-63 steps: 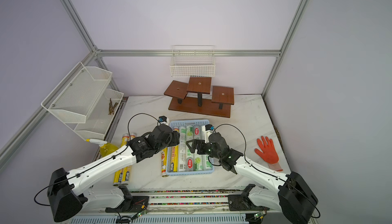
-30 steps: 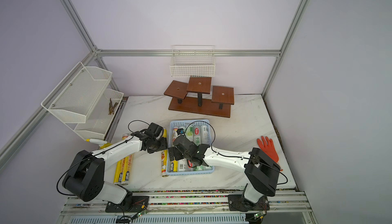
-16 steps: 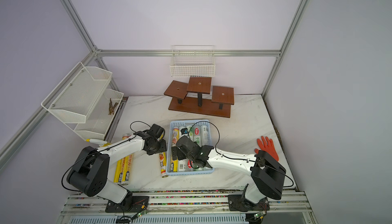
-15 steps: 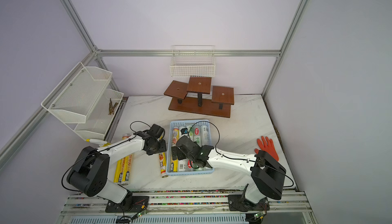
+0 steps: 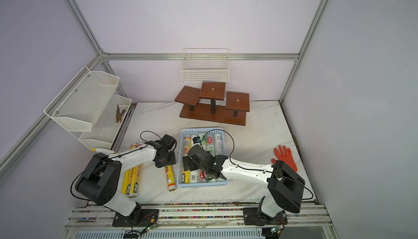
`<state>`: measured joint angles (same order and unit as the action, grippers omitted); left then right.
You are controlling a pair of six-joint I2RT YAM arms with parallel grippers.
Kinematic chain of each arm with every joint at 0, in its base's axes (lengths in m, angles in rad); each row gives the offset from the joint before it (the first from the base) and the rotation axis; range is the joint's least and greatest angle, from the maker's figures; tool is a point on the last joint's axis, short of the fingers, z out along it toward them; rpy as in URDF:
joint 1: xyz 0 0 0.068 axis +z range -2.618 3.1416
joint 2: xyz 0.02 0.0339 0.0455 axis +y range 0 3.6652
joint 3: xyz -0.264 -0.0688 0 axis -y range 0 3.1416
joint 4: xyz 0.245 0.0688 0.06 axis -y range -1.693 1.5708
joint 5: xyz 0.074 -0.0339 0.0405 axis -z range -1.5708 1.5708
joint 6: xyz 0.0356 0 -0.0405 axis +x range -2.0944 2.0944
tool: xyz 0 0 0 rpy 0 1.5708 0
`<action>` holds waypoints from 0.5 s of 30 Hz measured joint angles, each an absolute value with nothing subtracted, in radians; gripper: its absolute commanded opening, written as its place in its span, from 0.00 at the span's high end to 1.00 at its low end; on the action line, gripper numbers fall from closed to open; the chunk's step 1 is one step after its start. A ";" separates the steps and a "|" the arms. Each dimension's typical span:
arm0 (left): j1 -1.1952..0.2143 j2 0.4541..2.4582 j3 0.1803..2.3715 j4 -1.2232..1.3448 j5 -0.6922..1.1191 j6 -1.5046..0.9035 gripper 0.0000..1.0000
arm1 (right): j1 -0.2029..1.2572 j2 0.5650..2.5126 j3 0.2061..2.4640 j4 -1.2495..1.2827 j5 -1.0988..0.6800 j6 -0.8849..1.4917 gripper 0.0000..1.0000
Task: Put the plastic wrap into the basket
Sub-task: Pick up the plastic wrap from the center of the board.
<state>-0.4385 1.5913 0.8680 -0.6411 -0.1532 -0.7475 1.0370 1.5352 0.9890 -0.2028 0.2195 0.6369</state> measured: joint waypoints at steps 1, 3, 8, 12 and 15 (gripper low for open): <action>-0.439 1.592 0.868 -0.641 -0.156 -0.749 0.48 | 1.037 1.535 0.989 -0.203 0.220 0.639 0.00; -0.439 1.593 0.868 -0.643 -0.162 -0.750 0.55 | 1.037 1.535 0.989 -0.202 0.220 0.642 0.00; -0.439 1.588 0.870 -0.645 -0.166 -0.759 0.72 | 1.037 1.535 0.989 -0.203 0.220 0.643 0.00; -0.439 1.554 0.869 -0.684 -0.173 -0.766 0.80 | 1.037 1.534 0.987 -0.202 0.237 0.650 0.00; -0.439 1.461 0.870 -0.720 -0.179 -0.767 0.81 | 1.037 1.515 0.968 -0.204 0.263 0.658 0.00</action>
<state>-0.4385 1.4612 0.8700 -0.7200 -0.1787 -0.7666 1.0370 1.5146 0.9676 -0.2035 0.2626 0.6582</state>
